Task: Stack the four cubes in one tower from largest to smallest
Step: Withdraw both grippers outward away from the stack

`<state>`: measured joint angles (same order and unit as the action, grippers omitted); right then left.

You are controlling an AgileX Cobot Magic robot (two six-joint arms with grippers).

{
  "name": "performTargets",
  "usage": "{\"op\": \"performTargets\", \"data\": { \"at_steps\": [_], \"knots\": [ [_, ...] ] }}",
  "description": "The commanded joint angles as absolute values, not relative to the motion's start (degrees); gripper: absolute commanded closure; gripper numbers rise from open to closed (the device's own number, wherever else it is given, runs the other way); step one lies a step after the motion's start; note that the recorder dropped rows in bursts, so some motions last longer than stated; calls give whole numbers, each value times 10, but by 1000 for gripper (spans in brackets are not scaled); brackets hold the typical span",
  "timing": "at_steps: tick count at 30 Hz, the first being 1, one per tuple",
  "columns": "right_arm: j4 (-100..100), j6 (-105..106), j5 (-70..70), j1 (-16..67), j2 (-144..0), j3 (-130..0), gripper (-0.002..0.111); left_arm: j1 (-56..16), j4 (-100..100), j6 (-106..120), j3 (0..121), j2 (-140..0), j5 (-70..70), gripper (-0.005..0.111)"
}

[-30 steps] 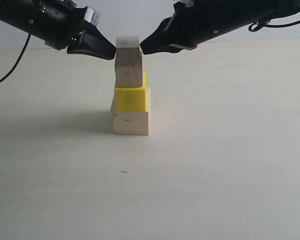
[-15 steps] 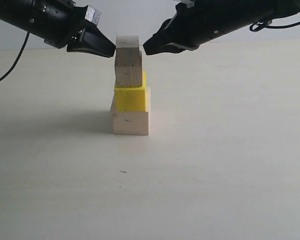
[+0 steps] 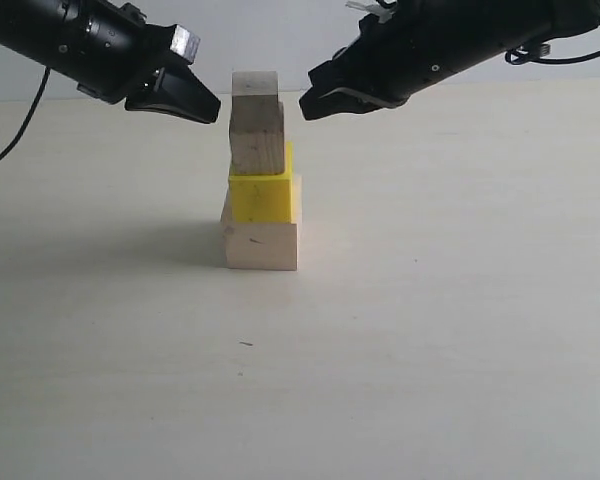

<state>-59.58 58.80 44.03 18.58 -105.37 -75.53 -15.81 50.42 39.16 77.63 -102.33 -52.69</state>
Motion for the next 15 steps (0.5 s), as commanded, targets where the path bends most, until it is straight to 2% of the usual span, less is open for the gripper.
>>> {"op": "performTargets", "data": {
  "at_steps": [1, 10, 15],
  "knots": [
    [-586, 571, 411, 185, -1048, -741, 108, -159, 488, 381, 775, -1030, -523, 107],
    [-621, 600, 393, 160, -1026, -682, 108, -159, 472, 383, 775, -1021, -487, 107],
    [-644, 618, 457, 160, -1008, -678, 108, -159, 470, 384, 775, -1020, -493, 107]
  ]
}}
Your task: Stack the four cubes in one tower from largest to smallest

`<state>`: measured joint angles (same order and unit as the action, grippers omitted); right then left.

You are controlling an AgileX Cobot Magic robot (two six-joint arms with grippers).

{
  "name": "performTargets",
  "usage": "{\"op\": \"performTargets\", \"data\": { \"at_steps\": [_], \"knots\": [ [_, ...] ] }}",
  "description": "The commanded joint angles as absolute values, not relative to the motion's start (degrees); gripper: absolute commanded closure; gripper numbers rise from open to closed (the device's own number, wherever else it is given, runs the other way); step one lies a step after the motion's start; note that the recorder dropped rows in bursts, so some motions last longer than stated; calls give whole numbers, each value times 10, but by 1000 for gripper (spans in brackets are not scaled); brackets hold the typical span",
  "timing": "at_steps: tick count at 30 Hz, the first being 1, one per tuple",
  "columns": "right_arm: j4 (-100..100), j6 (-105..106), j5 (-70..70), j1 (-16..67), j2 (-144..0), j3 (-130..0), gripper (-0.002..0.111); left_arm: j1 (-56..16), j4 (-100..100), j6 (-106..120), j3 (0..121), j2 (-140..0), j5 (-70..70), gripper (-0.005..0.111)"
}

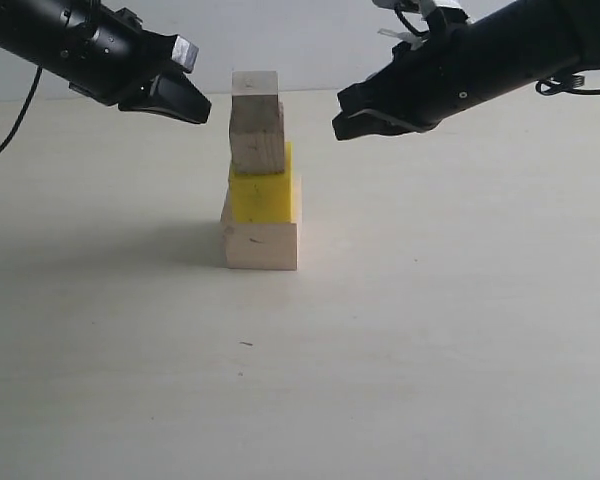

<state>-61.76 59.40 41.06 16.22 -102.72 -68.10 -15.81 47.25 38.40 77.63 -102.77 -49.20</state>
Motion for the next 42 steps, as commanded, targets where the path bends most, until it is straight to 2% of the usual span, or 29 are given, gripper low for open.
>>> {"op": "performTargets", "data": {
  "at_steps": [1, 16, 42],
  "knots": [
    [-647, 619, 462, 160, -1006, -677, 108, -159, 470, 384, 775, -1020, -494, 107],
    [-711, 646, 600, 160, -984, -654, 108, -159, 473, 384, 775, -1010, -492, 107],
    [-776, 694, 589, 187, -1011, -655, 108, -160, 508, 387, 775, -1010, -498, 107]
  ]
}}
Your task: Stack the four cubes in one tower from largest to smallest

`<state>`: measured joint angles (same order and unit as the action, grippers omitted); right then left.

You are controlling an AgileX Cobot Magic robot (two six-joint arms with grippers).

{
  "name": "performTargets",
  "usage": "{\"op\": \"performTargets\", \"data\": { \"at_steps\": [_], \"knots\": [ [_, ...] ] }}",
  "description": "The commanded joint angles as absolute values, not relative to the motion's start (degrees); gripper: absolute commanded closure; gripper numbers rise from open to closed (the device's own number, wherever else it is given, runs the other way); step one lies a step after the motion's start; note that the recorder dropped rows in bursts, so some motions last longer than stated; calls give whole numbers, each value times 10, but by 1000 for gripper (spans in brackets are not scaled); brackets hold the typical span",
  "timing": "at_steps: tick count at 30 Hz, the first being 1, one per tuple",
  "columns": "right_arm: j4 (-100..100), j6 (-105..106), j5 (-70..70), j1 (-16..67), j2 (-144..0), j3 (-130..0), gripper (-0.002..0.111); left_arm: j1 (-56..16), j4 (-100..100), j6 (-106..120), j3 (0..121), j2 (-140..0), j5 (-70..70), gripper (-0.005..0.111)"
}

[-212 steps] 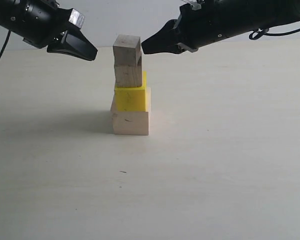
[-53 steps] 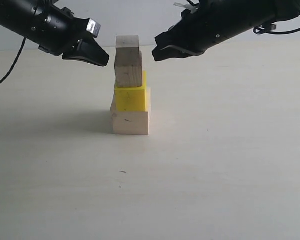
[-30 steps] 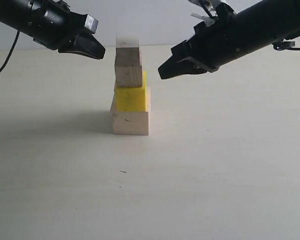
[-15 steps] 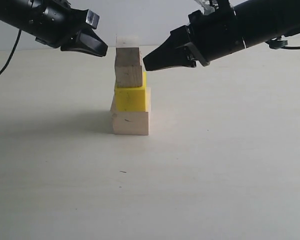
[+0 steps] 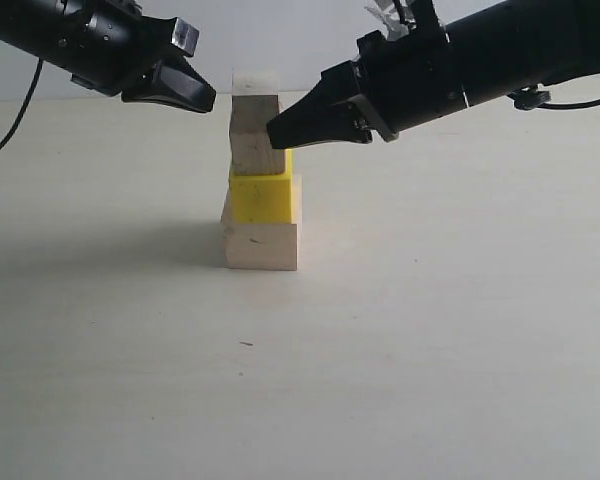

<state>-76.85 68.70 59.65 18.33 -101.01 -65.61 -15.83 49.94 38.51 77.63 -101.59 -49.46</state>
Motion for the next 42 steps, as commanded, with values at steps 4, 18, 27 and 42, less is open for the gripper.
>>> {"op": "performTargets", "data": {
  "at_steps": [4, 18, 27, 42],
  "knots": [
    [-776, 694, 573, 187, -1011, -655, 108, -160, 514, 390, 775, -1010, -498, 107],
    [-800, 715, 579, 187, -1027, -655, 108, -160, 520, 398, 775, -1010, -491, 107],
    [-821, 730, 594, 187, -1039, -656, 108, -160, 520, 398, 775, -1010, -490, 107],
    [-839, 740, 572, 187, -1046, -656, 108, -160, 520, 398, 775, -1010, -487, 107]
  ]
}}
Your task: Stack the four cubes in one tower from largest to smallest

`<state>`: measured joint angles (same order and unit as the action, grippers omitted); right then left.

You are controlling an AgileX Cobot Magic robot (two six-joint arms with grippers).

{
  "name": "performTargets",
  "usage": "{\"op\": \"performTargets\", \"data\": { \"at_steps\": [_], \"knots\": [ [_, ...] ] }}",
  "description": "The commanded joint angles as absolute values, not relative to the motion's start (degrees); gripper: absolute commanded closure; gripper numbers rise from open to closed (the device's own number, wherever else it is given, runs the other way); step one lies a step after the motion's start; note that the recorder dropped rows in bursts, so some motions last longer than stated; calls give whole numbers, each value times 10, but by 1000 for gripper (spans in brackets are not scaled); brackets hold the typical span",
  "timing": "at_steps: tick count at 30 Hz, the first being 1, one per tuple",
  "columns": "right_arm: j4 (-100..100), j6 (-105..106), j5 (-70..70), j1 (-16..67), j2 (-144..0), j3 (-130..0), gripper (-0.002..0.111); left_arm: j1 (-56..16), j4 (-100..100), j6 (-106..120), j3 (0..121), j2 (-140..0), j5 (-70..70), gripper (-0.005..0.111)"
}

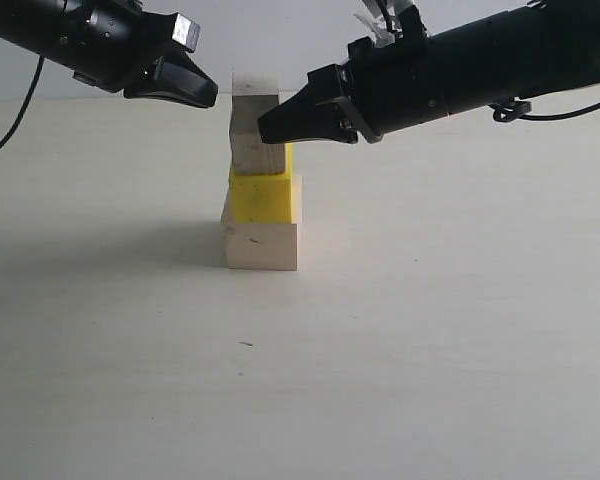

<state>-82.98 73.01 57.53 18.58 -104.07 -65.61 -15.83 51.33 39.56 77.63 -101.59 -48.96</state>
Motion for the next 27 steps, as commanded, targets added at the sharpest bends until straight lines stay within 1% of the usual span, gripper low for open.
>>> {"op": "performTargets", "data": {
  "at_steps": [1, 27],
  "knots": [
    [-840, 740, 572, 187, -1048, -656, 108, -160, 520, 398, 775, -1010, -487, 107],
    [-869, 756, 558, 187, -1054, -657, 108, -160, 520, 399, 775, -1010, -487, 107]
  ]
}}
